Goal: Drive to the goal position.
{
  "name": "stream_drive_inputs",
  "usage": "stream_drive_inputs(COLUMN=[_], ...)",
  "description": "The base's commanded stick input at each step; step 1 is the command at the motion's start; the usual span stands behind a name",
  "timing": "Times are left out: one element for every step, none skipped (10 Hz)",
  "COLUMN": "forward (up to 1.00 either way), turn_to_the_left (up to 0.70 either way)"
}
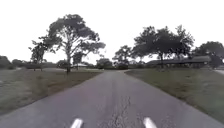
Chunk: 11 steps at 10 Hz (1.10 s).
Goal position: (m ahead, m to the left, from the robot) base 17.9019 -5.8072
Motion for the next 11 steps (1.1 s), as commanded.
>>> stream_drive_inputs(forward=[0.85, 0.85, 0.85, 0.85, 0.85, 0.85, 0.85, 0.85, 0.85, 0.85, 0.85], turn_to_the_left=[0.34, 0.25, 0.09, 0.0, 0.0, 0.0, 0.0, 0.0, 0.0, 0.0, 0.0])
